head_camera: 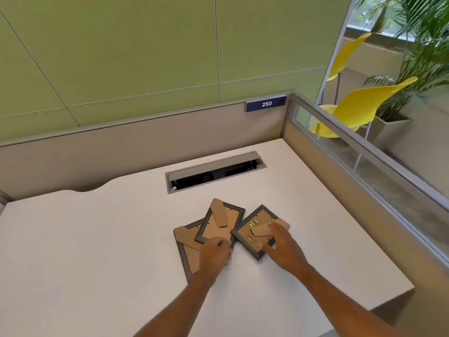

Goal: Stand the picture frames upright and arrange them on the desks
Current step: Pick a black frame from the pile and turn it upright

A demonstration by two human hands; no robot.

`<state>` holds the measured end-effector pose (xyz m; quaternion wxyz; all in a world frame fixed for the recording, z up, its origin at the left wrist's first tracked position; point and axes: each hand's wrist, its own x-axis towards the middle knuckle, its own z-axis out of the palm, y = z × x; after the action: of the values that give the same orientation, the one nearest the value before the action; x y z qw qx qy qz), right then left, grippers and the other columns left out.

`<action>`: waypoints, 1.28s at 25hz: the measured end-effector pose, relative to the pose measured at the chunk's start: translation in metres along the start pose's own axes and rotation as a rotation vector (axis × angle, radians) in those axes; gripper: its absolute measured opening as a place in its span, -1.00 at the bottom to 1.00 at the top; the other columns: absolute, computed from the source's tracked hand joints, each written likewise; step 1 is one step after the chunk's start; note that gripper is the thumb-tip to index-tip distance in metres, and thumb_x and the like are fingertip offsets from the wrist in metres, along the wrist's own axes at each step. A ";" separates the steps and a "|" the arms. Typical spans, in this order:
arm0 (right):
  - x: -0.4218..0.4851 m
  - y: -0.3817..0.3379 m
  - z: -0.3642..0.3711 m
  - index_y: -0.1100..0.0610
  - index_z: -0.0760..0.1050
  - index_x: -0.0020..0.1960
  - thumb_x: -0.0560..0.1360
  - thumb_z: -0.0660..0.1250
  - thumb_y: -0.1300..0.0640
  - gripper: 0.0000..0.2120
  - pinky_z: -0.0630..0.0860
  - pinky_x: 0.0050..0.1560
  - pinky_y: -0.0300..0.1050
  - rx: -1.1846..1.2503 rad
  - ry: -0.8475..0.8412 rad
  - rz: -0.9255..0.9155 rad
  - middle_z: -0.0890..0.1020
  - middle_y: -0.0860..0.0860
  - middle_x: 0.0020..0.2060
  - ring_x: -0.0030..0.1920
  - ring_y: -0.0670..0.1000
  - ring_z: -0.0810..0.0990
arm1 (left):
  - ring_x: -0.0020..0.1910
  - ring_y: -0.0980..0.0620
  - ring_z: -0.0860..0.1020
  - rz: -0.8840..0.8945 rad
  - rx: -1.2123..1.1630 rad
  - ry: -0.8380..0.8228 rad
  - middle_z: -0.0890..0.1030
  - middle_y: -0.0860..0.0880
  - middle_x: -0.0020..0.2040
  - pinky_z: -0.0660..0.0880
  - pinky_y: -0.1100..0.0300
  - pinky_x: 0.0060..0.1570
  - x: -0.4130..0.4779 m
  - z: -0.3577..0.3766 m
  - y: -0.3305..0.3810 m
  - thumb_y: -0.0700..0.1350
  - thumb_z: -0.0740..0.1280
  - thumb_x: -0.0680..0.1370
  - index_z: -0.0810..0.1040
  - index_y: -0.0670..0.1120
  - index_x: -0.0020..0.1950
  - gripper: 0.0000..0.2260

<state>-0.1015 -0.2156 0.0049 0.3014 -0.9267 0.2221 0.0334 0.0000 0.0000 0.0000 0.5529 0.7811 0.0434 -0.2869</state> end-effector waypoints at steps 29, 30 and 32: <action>0.035 0.058 -0.012 0.05 0.07 0.75 0.67 0.34 -0.18 -0.21 0.21 0.66 0.08 -0.199 -0.265 -0.209 0.10 -0.01 0.76 0.73 0.08 0.11 | -0.31 -0.04 0.65 -0.412 -0.338 0.108 0.76 -0.20 -0.19 0.58 0.19 -0.41 0.000 0.092 0.035 -0.11 0.35 0.73 0.68 -0.19 0.11 -0.83; 0.037 0.060 -0.016 0.02 0.07 0.75 0.66 0.37 -0.18 -0.19 0.26 0.64 0.07 -0.194 -0.277 -0.207 0.11 -0.02 0.75 0.72 0.08 0.15 | -0.32 -0.04 0.67 -0.399 -0.348 0.107 0.78 -0.19 -0.21 0.60 0.20 -0.41 -0.001 0.092 0.038 -0.11 0.35 0.73 0.69 -0.19 0.11 -0.82; 0.038 0.064 -0.023 -0.03 0.07 0.74 0.61 0.45 -0.16 -0.14 0.42 0.53 0.04 -0.182 -0.291 -0.200 0.16 -0.03 0.74 0.65 0.10 0.33 | -0.29 -0.05 0.73 -0.366 -0.367 0.090 0.80 -0.18 -0.23 0.63 0.19 -0.38 -0.003 0.093 0.046 -0.10 0.35 0.74 0.71 -0.21 0.11 -0.80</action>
<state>-0.0963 -0.2899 -0.0184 0.2469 -0.9530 0.0793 0.1568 -0.0222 -0.0992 0.0189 0.6216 0.6590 0.2597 -0.3345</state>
